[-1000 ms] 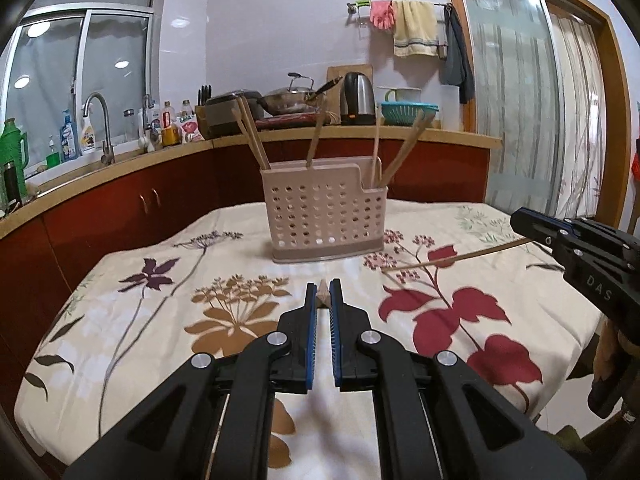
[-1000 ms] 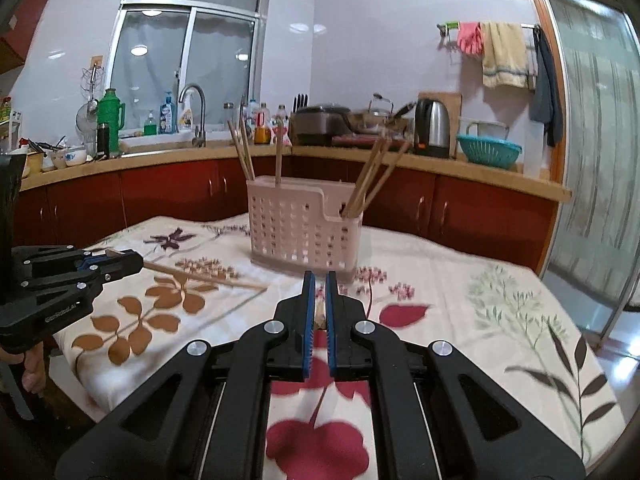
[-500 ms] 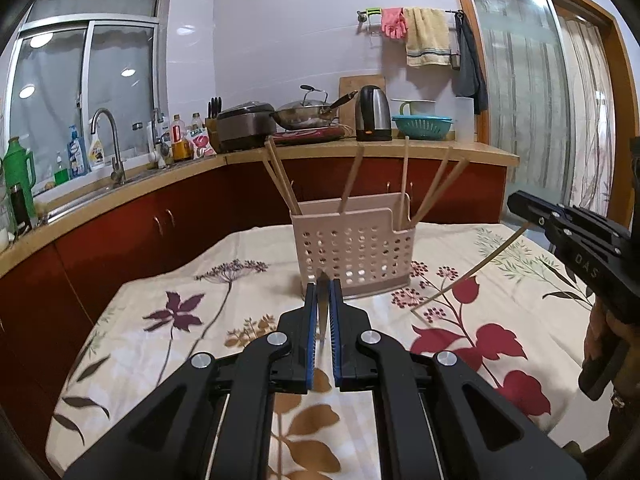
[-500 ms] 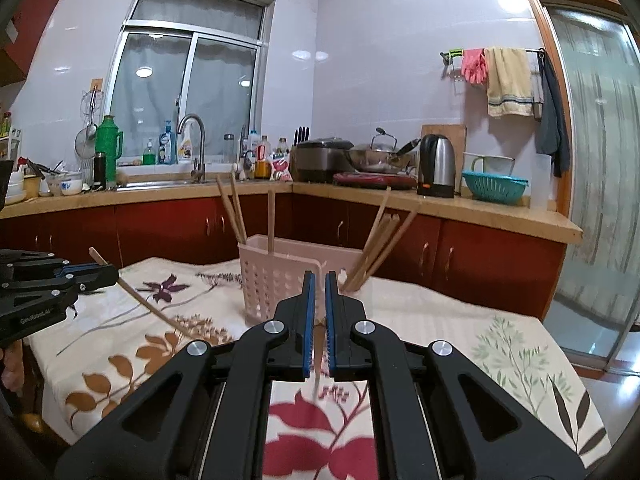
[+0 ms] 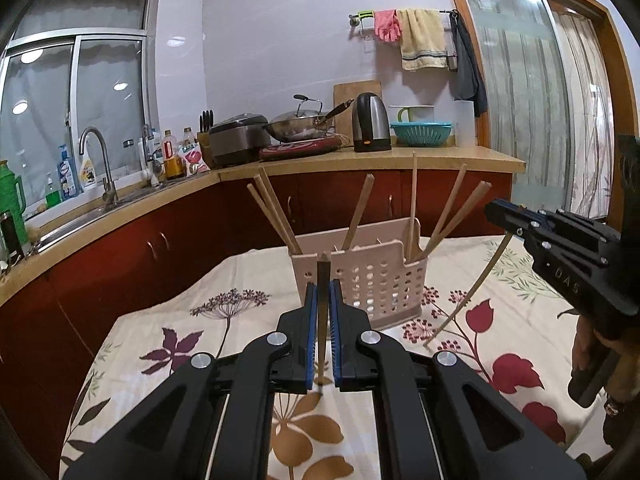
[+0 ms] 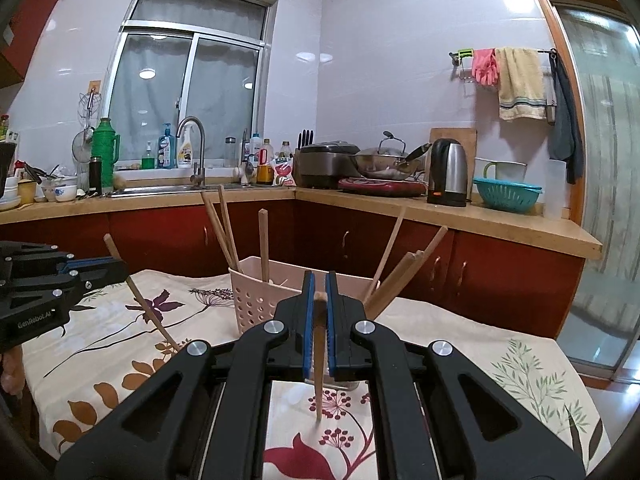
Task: Organize utensils
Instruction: 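Lift both chopsticks upright and carry them over the pink basket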
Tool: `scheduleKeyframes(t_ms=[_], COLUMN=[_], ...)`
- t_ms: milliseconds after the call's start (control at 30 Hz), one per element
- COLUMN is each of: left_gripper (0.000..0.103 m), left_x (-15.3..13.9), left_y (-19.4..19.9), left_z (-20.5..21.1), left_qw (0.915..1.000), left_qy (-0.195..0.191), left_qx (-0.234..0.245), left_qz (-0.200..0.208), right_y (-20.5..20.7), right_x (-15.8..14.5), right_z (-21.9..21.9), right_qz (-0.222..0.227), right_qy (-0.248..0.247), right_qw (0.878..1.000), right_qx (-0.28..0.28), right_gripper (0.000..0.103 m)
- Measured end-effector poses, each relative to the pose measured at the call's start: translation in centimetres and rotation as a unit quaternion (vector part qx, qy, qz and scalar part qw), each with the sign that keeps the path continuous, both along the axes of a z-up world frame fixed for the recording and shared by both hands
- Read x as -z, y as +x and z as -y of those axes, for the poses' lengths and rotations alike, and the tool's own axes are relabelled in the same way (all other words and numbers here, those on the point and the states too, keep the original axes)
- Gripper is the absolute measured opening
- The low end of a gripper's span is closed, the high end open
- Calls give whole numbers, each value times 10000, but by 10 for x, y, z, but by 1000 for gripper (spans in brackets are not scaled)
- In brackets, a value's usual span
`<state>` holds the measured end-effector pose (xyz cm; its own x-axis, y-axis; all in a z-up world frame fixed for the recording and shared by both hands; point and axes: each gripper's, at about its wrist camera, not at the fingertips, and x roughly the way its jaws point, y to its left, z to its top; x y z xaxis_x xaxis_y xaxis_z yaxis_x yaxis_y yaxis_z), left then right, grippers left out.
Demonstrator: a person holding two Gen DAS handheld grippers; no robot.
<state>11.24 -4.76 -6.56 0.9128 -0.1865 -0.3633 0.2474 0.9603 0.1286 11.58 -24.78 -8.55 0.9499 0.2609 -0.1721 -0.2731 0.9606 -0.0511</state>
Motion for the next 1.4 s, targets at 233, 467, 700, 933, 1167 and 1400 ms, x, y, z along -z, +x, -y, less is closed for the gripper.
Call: scheduleKeyframes(t_ms=[233, 467, 700, 933, 1167, 1400], left_gripper=[7, 7, 7, 7, 7, 7], left_x=[-4, -7, -14, -21, -33, -61], left_y=[13, 15, 14, 10, 5, 2], left_z=[1, -2, -8, -11, -16, -17], left_qw=[9999, 9998, 9994, 9989, 9979, 9953], left_qy=[-54, -106, -203, -320, -487, -623], left_qx=[-21, -38, -66, -84, -40, 116], left_qz=[99, 171, 254, 325, 420, 737], right_y=[11, 14, 18, 15, 3, -3], right_x=[-3, -4, -6, -7, -22, -53], right_z=[0, -2, -5, -4, 8, 13], right_qz=[7, -7, -33, -31, -75, 175], right_qy=[30, 18, 16, 50, 419, 575], right_qw=[10000, 10000, 10000, 10000, 9991, 9980], right_qx=[7, 10, 21, 24, -53, -184], right_gripper=[6, 6, 6, 6, 6, 6])
